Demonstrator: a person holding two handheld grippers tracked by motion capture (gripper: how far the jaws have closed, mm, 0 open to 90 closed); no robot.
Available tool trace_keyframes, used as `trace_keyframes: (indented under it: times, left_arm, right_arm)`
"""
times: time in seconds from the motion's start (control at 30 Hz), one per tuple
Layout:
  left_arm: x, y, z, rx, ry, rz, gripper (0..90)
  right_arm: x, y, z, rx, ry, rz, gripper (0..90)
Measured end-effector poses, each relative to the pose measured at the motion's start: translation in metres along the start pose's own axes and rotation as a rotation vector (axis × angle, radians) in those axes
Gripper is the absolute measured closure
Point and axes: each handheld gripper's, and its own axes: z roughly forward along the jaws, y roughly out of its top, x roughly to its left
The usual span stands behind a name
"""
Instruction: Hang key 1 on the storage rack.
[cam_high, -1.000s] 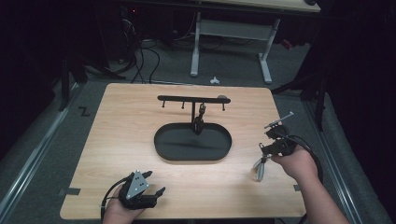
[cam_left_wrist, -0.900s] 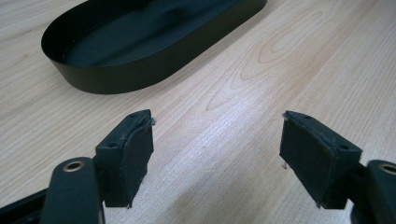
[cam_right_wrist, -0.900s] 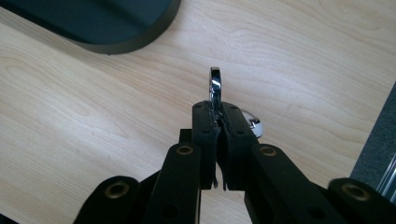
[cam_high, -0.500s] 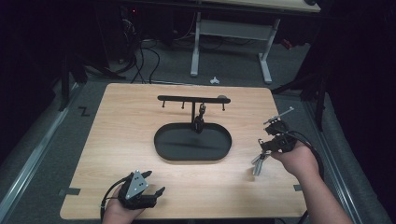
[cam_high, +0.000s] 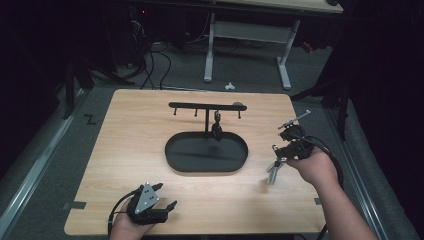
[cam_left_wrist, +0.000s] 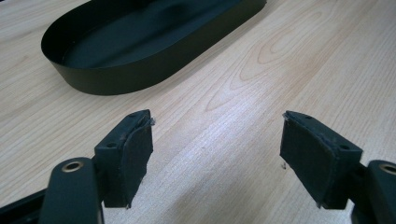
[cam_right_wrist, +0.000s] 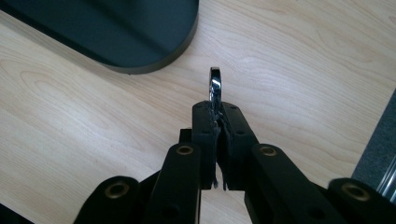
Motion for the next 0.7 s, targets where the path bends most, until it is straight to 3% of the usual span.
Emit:
trace_keyframes:
  times: [0.7]
  left_arm:
    - [0.001,0.000,-0.001,-0.010,-0.002,0.004,25.7]
  right_arm:
    - [0.035,0.047,0.007,-0.028,0.029,-0.076,86.2]
